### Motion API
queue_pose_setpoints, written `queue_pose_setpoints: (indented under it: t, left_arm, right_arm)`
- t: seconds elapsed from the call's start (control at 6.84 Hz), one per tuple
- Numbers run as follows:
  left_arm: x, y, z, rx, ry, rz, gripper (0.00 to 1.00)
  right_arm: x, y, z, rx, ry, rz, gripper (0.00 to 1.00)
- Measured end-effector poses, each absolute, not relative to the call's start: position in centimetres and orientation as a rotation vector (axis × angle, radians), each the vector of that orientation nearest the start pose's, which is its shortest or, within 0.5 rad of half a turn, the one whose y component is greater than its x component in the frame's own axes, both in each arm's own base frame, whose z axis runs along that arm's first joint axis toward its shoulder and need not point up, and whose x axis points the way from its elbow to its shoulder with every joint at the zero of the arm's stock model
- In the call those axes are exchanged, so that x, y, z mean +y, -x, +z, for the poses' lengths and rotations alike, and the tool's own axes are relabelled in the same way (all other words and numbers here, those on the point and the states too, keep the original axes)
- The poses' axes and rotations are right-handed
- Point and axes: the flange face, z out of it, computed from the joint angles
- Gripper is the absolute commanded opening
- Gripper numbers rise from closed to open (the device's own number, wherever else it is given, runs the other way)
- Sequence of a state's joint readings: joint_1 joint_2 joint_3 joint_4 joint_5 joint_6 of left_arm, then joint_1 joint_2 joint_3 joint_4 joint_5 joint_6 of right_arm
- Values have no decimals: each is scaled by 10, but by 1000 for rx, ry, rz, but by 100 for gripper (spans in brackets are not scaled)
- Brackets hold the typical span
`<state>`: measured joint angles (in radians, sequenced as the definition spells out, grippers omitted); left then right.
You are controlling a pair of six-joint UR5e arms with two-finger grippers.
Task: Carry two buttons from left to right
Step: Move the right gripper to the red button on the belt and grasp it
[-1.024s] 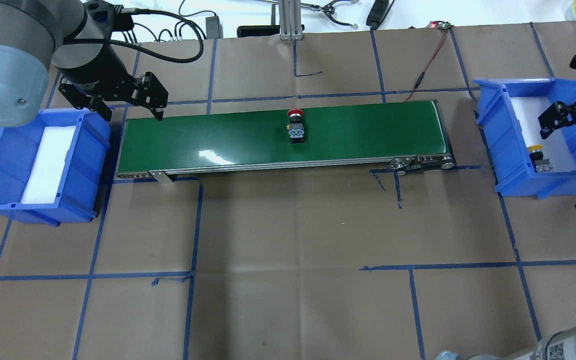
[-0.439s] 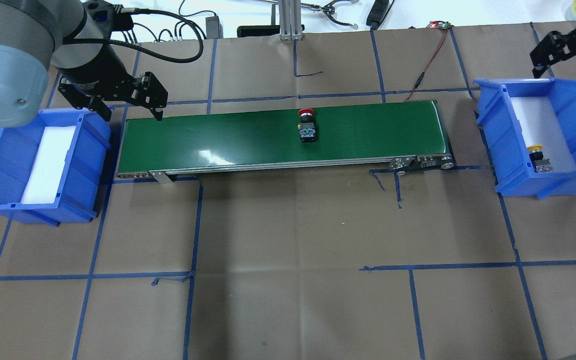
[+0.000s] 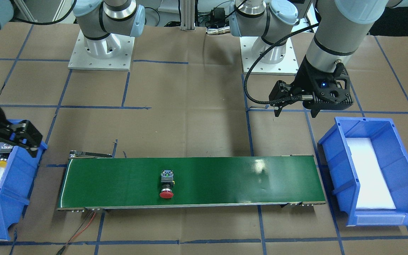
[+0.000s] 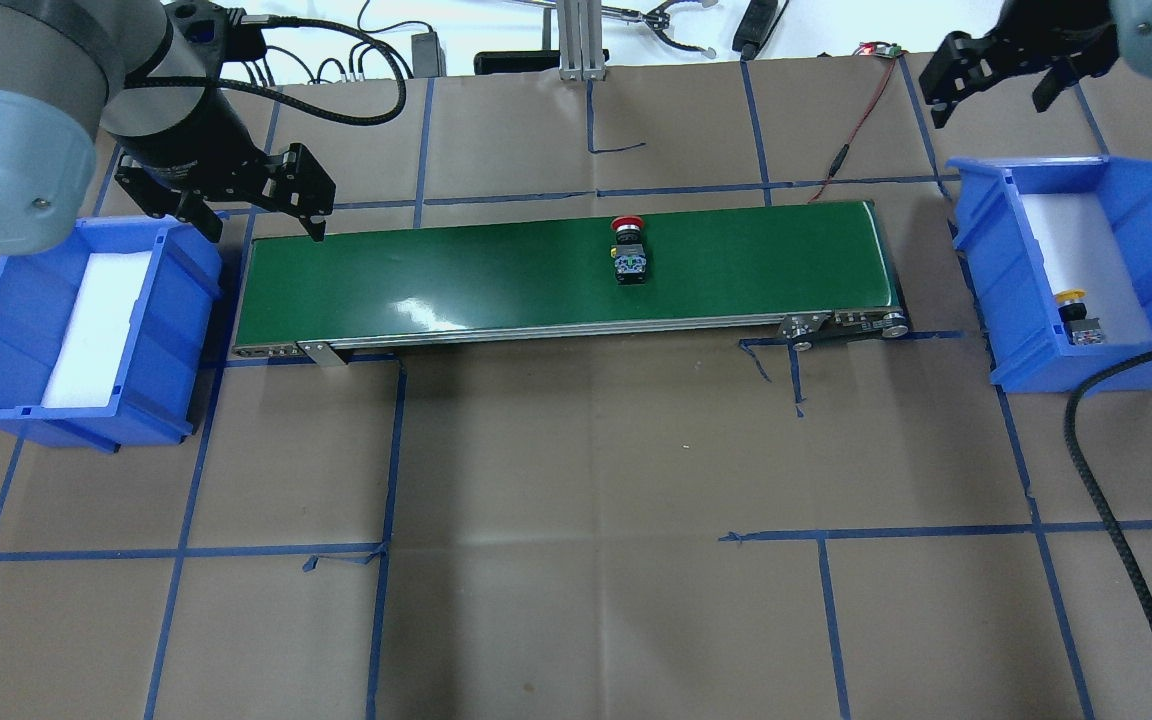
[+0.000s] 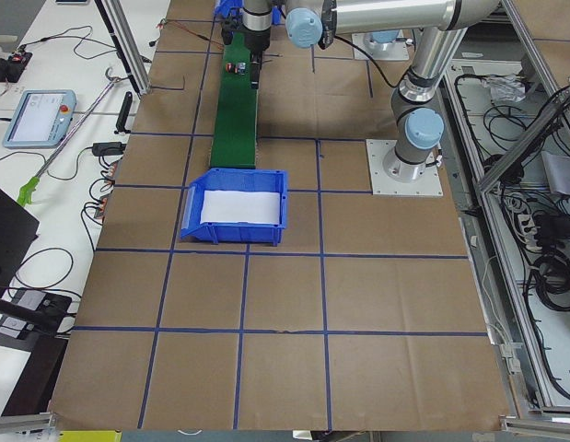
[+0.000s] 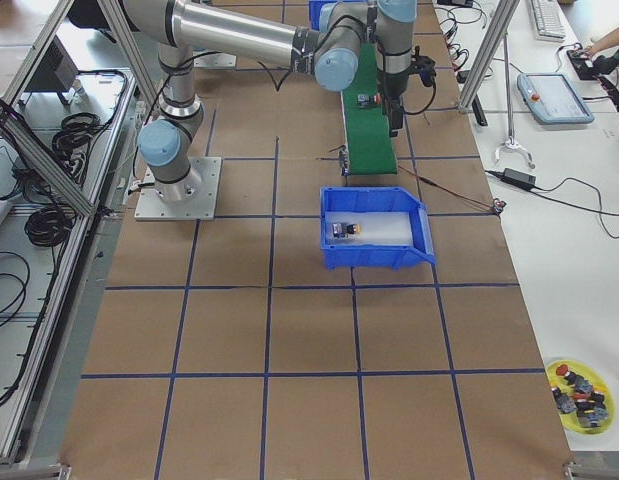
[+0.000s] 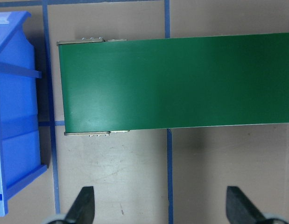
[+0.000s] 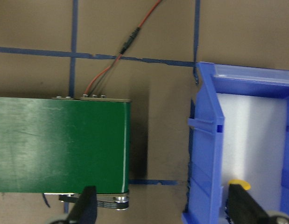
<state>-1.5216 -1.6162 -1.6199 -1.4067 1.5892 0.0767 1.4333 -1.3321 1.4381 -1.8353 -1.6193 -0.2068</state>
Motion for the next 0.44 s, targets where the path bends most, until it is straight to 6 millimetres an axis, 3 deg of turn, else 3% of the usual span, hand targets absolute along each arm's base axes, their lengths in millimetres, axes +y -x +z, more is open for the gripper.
queue_pose_setpoints:
  t: [0.15,0.29,0.44]
  left_arm:
    - [-522,106,458,3117,-42,-106,100]
    - [-522,106,458,3117,-42,-106,100]
    - [-522,106,458,3117,-42,-107,100]
  right_arm:
    - [-612,-91,450,3192,58,-248,99]
    - [-606,-125,446,3180,11,-245,99]
    - [-604,-143,438,3176,-11,-226,99]
